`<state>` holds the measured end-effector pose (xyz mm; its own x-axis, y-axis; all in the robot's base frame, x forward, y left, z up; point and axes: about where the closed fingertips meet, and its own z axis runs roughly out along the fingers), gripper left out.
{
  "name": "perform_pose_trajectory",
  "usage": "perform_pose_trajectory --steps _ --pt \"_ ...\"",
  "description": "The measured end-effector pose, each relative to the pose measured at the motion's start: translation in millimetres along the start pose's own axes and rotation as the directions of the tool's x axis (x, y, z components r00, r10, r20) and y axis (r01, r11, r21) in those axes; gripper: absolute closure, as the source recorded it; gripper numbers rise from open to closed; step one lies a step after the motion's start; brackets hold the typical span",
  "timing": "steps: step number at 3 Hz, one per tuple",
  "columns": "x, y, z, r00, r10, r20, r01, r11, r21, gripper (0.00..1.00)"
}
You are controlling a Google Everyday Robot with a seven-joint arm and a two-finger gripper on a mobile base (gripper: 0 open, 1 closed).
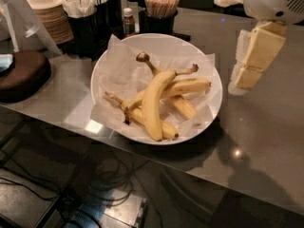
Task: Pick banana from white bowl
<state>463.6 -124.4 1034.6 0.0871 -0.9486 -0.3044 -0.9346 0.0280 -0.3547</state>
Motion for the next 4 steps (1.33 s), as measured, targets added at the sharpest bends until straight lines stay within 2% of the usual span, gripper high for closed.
perform_pose_trajectory --steps 1,2,3,4 --pt "-1 0 -1 1.000 -0.001 0.000 0.001 1.0000 0.003 0.00" --pt "-32 16 31 0.996 0.007 0.092 -0.002 0.9987 -0.051 0.00" --pt "-112 51 101 0.959 0.021 0.283 0.037 0.9793 -0.199 0.00" --pt "-169 66 143 0.921 0.010 0.390 0.114 0.9486 -0.295 0.00"
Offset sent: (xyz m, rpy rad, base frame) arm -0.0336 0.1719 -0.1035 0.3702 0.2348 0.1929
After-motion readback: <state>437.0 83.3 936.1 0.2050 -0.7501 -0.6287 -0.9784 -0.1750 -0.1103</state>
